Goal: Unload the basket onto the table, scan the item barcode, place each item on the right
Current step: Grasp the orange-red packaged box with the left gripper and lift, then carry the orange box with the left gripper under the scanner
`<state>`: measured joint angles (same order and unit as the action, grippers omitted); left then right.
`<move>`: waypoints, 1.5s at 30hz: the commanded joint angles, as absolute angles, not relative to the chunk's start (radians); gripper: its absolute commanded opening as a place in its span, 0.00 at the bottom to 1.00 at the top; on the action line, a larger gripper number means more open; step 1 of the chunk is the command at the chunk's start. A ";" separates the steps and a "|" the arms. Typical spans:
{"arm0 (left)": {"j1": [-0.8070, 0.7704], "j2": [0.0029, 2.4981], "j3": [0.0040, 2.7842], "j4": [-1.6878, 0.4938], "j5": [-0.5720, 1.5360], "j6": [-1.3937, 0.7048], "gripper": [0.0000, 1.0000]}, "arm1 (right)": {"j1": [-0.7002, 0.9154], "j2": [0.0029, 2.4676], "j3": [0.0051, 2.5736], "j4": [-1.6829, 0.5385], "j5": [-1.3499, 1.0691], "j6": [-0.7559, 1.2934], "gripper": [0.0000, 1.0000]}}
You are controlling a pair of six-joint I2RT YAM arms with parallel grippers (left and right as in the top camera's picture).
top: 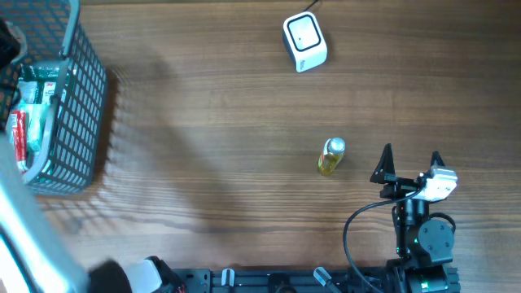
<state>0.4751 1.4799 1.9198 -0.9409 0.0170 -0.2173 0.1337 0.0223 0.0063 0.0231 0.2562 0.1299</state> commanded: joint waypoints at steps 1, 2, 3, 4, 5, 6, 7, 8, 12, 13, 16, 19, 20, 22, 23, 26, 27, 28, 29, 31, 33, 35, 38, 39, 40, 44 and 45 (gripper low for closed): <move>0.386 1.380 1.930 -0.991 0.090 -0.271 0.51 | 0.131 0.023 0.006 0.029 0.265 0.134 1.00; 0.355 1.361 1.930 -1.009 0.089 -0.276 0.51 | 0.131 0.023 0.006 0.029 0.265 0.133 1.00; 0.322 1.347 1.930 -1.029 0.089 -0.278 0.51 | 0.131 0.023 0.006 0.029 0.265 0.133 1.00; 0.276 1.334 1.930 -1.057 0.089 -0.278 0.51 | 0.131 0.023 0.006 0.029 0.265 0.133 1.00; 0.228 1.328 1.930 -1.086 0.089 -0.282 0.51 | 0.131 0.023 0.006 0.029 0.265 0.133 1.00; 0.188 1.327 1.930 -1.113 0.088 -0.295 0.51 | 0.131 0.023 0.006 0.029 0.265 0.134 1.00; 0.149 1.328 1.930 -1.137 0.086 -0.301 0.51 | 0.131 0.023 0.006 0.029 0.265 0.133 1.00; 0.110 1.333 1.930 -1.161 0.085 -0.304 0.51 | 0.131 0.023 0.006 0.029 0.265 0.134 1.00; -0.047 1.372 1.930 -1.234 0.075 -0.351 0.50 | 0.131 0.023 0.006 0.029 0.265 0.133 1.00; -0.117 1.398 1.930 -1.246 0.060 -0.374 0.49 | 0.131 0.023 0.006 0.029 0.265 0.133 1.00; -0.238 1.452 1.930 -1.253 -0.020 -0.413 0.49 | 0.131 0.023 0.006 0.029 0.265 0.133 1.00; -0.352 1.524 1.930 -1.253 -0.066 -0.437 0.49 | 0.131 0.023 0.006 0.029 0.265 0.134 1.00; -0.387 1.554 1.930 -1.253 -0.070 -0.453 0.49 | 0.131 0.023 0.006 0.029 0.265 0.133 1.00; -0.438 1.604 1.930 -1.251 -0.073 -0.461 0.49 | 0.131 0.023 0.006 0.029 0.265 0.133 1.00; -0.459 1.629 1.930 -1.249 -0.073 -0.466 0.49 | 0.131 0.023 0.006 0.029 0.265 0.134 1.00; -0.519 1.707 1.930 -1.242 -0.073 -0.487 0.49 | 0.131 0.023 0.006 0.029 0.265 0.134 1.00; -0.540 1.739 1.930 -1.241 -0.073 -0.488 0.49 | 0.131 0.023 0.006 0.029 0.265 0.133 1.00; -0.556 1.763 1.930 -1.238 -0.073 -0.488 0.49 | 0.131 0.023 0.006 0.029 0.265 0.133 1.00; -0.570 1.790 1.930 -1.234 -0.076 -0.498 0.50 | 0.131 0.023 0.006 0.029 0.265 0.134 1.00; -0.589 1.831 1.930 -1.221 -0.088 -0.515 0.50 | 0.131 0.023 0.006 0.029 0.265 0.134 1.00; -0.599 1.857 1.930 -1.213 -0.088 -0.527 0.50 | 0.131 0.023 0.006 0.029 0.265 0.133 1.00; -0.605 1.878 1.930 -1.206 -0.089 -0.536 0.50 | 0.131 0.023 0.006 0.029 0.265 0.133 1.00; -0.607 1.901 1.929 -1.195 -0.092 -0.538 0.50 | 0.131 0.023 0.006 0.029 0.265 0.134 1.00; -0.607 1.907 1.929 -1.195 -0.092 -0.541 0.50 | 0.131 0.023 0.006 0.029 0.265 0.133 1.00; -0.611 1.914 1.929 -1.196 -0.092 -0.540 0.50 | 0.131 0.023 0.006 0.029 0.265 0.134 0.99; -0.645 1.949 1.928 -1.193 -0.132 -0.540 0.50 | 0.131 0.023 0.006 0.029 0.265 0.134 1.00; -0.655 1.961 1.928 -1.193 -0.155 -0.540 0.50 | 0.131 0.023 0.006 0.029 0.265 0.133 1.00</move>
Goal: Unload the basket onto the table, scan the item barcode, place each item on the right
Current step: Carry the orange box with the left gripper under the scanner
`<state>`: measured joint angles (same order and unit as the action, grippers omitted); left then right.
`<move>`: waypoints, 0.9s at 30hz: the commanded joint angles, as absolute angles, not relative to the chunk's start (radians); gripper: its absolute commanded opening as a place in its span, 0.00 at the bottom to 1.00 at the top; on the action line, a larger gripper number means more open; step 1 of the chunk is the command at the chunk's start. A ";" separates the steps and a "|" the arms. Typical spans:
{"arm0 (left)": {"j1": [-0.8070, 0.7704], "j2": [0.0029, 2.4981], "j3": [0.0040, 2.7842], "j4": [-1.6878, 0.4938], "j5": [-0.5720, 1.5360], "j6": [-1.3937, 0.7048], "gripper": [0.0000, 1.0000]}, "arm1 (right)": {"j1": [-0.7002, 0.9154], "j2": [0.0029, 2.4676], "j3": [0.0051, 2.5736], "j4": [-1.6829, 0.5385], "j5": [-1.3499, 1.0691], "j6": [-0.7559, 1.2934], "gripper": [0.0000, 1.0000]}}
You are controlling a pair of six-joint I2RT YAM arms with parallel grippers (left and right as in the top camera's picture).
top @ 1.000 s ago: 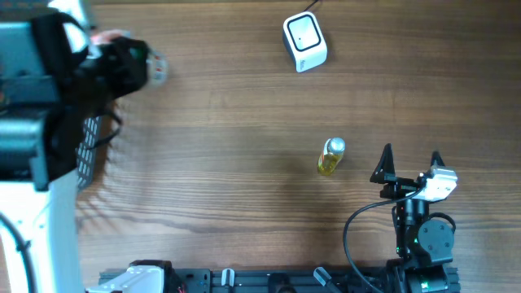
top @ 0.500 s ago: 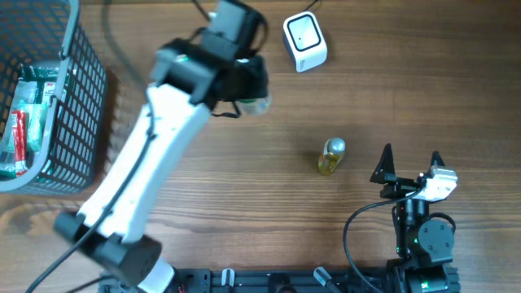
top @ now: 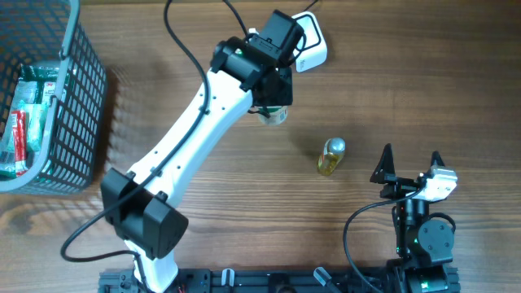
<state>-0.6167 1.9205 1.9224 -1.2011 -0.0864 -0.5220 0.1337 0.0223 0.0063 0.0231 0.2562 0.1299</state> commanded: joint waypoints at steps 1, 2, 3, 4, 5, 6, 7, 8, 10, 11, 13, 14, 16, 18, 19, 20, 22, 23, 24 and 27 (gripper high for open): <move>-0.666 1.969 1.927 -1.193 -0.176 -0.540 0.50 | 0.131 0.023 0.006 0.029 0.265 0.133 1.00; -0.676 1.978 1.924 -1.188 -0.196 -0.540 0.50 | 0.131 0.023 0.006 0.029 0.265 0.133 1.00; -0.686 1.983 1.914 -1.176 -0.213 -0.540 0.50 | 0.131 0.023 0.006 0.029 0.265 0.134 1.00; -0.697 1.990 1.894 -1.151 -0.226 -0.540 0.50 | 0.131 0.023 0.006 0.029 0.265 0.133 1.00; -0.704 1.992 1.870 -1.118 -0.226 -0.540 0.50 | 0.131 0.023 0.006 0.029 0.265 0.134 1.00; -0.709 1.992 1.848 -1.090 -0.226 -0.540 0.50 | 0.131 0.023 0.006 0.029 0.265 0.134 1.00; -0.712 1.992 1.831 -1.067 -0.226 -0.540 0.50 | 0.131 0.023 0.006 0.029 0.265 0.133 1.00; -0.717 1.992 1.808 -1.040 -0.226 -0.540 0.50 | 0.131 0.023 0.006 0.029 0.265 0.133 1.00; -0.720 1.992 1.763 -0.988 -0.225 -0.540 0.51 | 0.131 0.023 0.006 0.029 0.265 0.133 1.00; -0.722 1.992 1.744 -0.969 -0.225 -0.539 0.51 | 0.131 0.023 0.006 0.029 0.265 0.134 1.00; -0.723 1.992 1.716 -0.941 -0.216 -0.532 0.51 | 0.131 0.023 0.006 0.029 0.265 0.134 0.99; -0.725 1.992 1.697 -0.919 -0.206 -0.532 0.51 | 0.131 0.023 0.006 0.029 0.265 0.133 1.00; -0.732 1.992 1.659 -0.875 -0.199 -0.531 0.51 | 0.131 0.023 0.006 0.029 0.265 0.134 1.00; -0.741 1.992 1.622 -0.834 -0.199 -0.529 0.51 | 0.131 0.023 0.006 0.029 0.265 0.133 1.00; -0.745 1.992 1.605 -0.813 -0.199 -0.529 0.51 | 0.131 0.023 0.006 0.029 0.265 0.133 1.00; -0.751 1.992 1.585 -0.790 -0.199 -0.528 0.52 | 0.131 0.023 0.006 0.029 0.265 0.133 1.00; -0.761 1.992 1.554 -0.757 -0.200 -0.519 0.53 | 0.131 0.023 0.006 0.029 0.265 0.134 1.00; -0.765 1.992 1.537 -0.740 -0.199 -0.508 0.53 | 0.131 0.023 0.006 0.029 0.265 0.133 1.00; -0.770 1.992 1.521 -0.725 -0.200 -0.501 0.53 | 0.131 0.023 0.006 0.029 0.265 0.133 1.00; -0.776 1.993 1.493 -0.717 -0.199 -0.502 0.54 | 0.131 0.023 0.006 0.029 0.265 0.134 1.00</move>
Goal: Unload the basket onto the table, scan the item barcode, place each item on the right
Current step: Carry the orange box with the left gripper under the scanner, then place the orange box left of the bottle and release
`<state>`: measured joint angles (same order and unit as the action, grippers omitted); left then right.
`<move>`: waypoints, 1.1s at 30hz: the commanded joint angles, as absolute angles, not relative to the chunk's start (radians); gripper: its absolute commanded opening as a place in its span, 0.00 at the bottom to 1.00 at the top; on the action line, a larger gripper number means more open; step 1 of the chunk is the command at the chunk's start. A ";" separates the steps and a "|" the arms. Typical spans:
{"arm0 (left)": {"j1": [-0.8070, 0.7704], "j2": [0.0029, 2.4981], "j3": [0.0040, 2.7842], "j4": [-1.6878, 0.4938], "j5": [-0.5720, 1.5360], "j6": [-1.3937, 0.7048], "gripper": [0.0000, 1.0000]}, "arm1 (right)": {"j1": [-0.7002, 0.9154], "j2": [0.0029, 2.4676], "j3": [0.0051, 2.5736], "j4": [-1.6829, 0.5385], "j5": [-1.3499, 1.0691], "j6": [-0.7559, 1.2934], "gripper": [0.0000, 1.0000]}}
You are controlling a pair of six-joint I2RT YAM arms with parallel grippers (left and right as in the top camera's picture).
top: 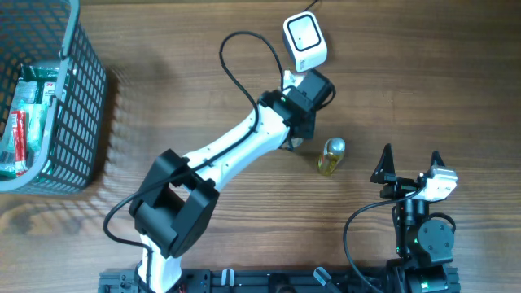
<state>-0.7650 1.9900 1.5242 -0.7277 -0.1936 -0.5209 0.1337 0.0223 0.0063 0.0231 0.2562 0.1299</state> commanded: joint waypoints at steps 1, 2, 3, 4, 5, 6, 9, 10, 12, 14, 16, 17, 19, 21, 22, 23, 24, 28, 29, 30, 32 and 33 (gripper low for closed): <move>-0.778 1.993 1.486 -0.717 -0.199 -0.502 0.54 | 0.131 0.023 0.006 0.029 0.265 0.134 1.00; -0.779 1.993 1.480 -0.717 -0.199 -0.502 0.54 | 0.131 0.023 0.006 0.029 0.265 0.134 1.00; -0.781 1.993 1.474 -0.717 -0.199 -0.501 0.55 | 0.131 0.023 0.006 0.029 0.265 0.133 1.00; -0.783 1.993 1.471 -0.717 -0.199 -0.502 0.55 | 0.131 0.023 0.006 0.029 0.265 0.133 1.00; -0.784 1.993 1.469 -0.717 -0.199 -0.502 0.56 | 0.131 0.023 0.006 0.029 0.265 0.134 1.00; -0.784 1.993 1.468 -0.717 -0.199 -0.502 0.56 | 0.131 0.023 0.006 0.029 0.265 0.134 1.00; -0.784 1.993 1.467 -0.718 -0.199 -0.502 0.64 | 0.131 0.023 0.006 0.029 0.265 0.134 1.00; -0.784 1.993 1.467 -0.717 -0.199 -0.502 0.66 | 0.131 0.023 0.006 0.029 0.265 0.133 1.00; -0.784 1.993 1.467 -0.718 -0.199 -0.502 0.79 | 0.131 0.023 0.006 0.029 0.265 0.133 1.00; -0.784 1.993 1.468 -0.717 -0.199 -0.502 1.00 | 0.131 0.023 0.006 0.029 0.265 0.134 1.00; -0.782 1.987 1.469 -0.709 -0.199 -0.502 1.00 | 0.131 0.023 0.006 0.029 0.265 0.133 1.00; -0.779 1.979 1.475 -0.706 -0.199 -0.501 1.00 | 0.131 0.023 0.006 0.029 0.265 0.134 0.99; -0.762 1.948 1.505 -0.707 -0.199 -0.478 1.00 | 0.131 0.023 0.006 0.029 0.265 0.134 1.00; -0.739 1.909 1.541 -0.707 -0.200 -0.440 1.00 | 0.131 0.023 0.006 0.029 0.265 0.133 1.00; -0.714 1.868 1.577 -0.712 -0.200 -0.409 1.00 | 0.131 0.023 0.006 0.029 0.265 0.133 1.00; -0.698 1.842 1.596 -0.715 -0.200 -0.392 1.00 | 0.131 0.023 0.006 0.029 0.265 0.133 1.00; -0.683 1.821 1.610 -0.718 -0.200 -0.382 1.00 | 0.131 0.023 0.006 0.029 0.265 0.133 1.00; -0.594 1.697 1.662 -0.726 -0.210 -0.339 1.00 | 0.131 0.023 0.006 0.029 0.265 0.134 1.00; -0.567 1.662 1.665 -0.726 -0.227 -0.339 1.00 | 0.131 0.023 0.006 0.029 0.265 0.133 1.00; -0.538 1.624 1.665 -0.725 -0.251 -0.331 1.00 | 0.131 0.023 0.006 0.029 0.265 0.134 1.00; -0.467 1.545 1.665 -0.733 -0.296 -0.273 1.00 | 0.131 0.023 0.006 0.029 0.265 0.133 0.99; -0.433 1.510 1.665 -0.741 -0.314 -0.247 1.00 | 0.131 0.023 0.006 0.029 0.265 0.134 1.00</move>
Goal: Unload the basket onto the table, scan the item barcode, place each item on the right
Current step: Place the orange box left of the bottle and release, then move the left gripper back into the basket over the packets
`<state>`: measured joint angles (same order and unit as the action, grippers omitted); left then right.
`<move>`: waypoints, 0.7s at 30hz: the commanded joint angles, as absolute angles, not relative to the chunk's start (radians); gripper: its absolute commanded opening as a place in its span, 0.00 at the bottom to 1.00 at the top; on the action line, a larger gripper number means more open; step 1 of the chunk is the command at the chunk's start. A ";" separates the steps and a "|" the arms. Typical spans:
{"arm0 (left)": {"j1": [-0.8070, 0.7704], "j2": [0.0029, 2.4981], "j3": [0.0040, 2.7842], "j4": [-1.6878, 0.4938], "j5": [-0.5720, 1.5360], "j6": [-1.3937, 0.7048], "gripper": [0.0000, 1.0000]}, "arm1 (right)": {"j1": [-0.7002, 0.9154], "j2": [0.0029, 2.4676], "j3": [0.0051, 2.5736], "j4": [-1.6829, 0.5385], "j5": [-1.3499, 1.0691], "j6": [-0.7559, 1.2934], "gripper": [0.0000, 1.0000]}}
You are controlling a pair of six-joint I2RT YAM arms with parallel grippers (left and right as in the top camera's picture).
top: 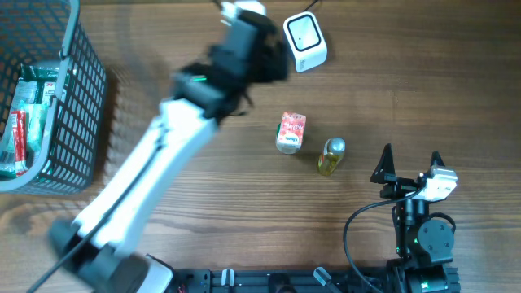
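A small red and white carton (291, 133) lies on the wooden table, apart from both grippers. Just right of it lies a small yellow bottle with a silver cap (330, 156). The white barcode scanner (304, 41) stands at the far middle. My left arm reaches diagonally across the table, and its motion-blurred gripper (251, 41) is just left of the scanner. The blur hides its jaws. My right gripper (409, 165) rests near the front right, open and empty.
A grey wire basket (77, 106) holding several packaged items stands at the far left edge. The scanner's cable runs off the far edge. The right arm's base and cable sit at the front right.
The left gripper was low beside the yellow bottle, covering the spot left of it. Now the carton lies there on its own and the arm has moved back and left, near the scanner.
At first the left arm was at the basket and only the bottle lay mid-table. Then the gripper held the carton below the scanner. Then it was down beside the bottle. Now the carton rests on the table and the arm is away. The right arm never moved.
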<state>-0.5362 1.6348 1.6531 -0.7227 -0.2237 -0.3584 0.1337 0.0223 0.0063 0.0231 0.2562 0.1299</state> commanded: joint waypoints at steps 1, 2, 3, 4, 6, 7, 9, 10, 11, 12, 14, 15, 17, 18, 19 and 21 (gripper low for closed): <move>-0.399 1.479 1.665 -0.748 -0.329 -0.221 1.00 | 0.131 0.023 0.006 0.029 0.265 0.134 1.00; -0.350 1.436 1.665 -0.758 -0.352 -0.192 1.00 | 0.131 0.023 0.006 0.029 0.265 0.133 1.00; -0.305 1.402 1.665 -0.768 -0.373 -0.174 1.00 | 0.131 0.023 0.006 0.029 0.265 0.133 1.00; -0.271 1.377 1.665 -0.776 -0.388 -0.162 1.00 | 0.131 0.023 0.006 0.029 0.265 0.134 1.00; -0.156 1.311 1.665 -0.803 -0.434 -0.160 1.00 | 0.131 0.023 0.006 0.029 0.265 0.134 1.00; -0.097 1.285 1.665 -0.817 -0.444 -0.160 1.00 | 0.131 0.023 0.006 0.029 0.265 0.133 1.00; 0.021 1.245 1.665 -0.842 -0.443 -0.160 1.00 | 0.131 0.023 0.006 0.029 0.265 0.134 1.00; 0.081 1.230 1.665 -0.853 -0.443 -0.160 1.00 | 0.131 0.023 0.006 0.029 0.265 0.133 1.00; 0.140 1.219 1.665 -0.863 -0.443 -0.160 1.00 | 0.131 0.023 0.006 0.029 0.265 0.133 1.00; 0.200 1.214 1.665 -0.871 -0.443 -0.160 1.00 | 0.131 0.023 0.006 0.029 0.265 0.134 1.00; 0.328 1.216 1.665 -0.881 -0.443 -0.160 1.00 | 0.131 0.023 0.006 0.029 0.265 0.134 1.00; 0.389 1.224 1.665 -0.886 -0.438 -0.159 1.00 | 0.131 0.023 0.006 0.029 0.265 0.134 1.00; 0.480 1.247 1.664 -0.891 -0.409 -0.154 1.00 | 0.131 0.023 0.006 0.029 0.265 0.134 1.00; 0.519 1.261 1.664 -0.892 -0.373 -0.136 1.00 | 0.131 0.023 0.006 0.029 0.265 0.133 1.00; 0.564 1.283 1.664 -0.892 -0.322 -0.130 1.00 | 0.131 0.023 0.006 0.029 0.265 0.134 1.00; 0.627 1.323 1.664 -0.892 -0.243 -0.130 0.99 | 0.131 0.023 0.006 0.029 0.265 0.134 1.00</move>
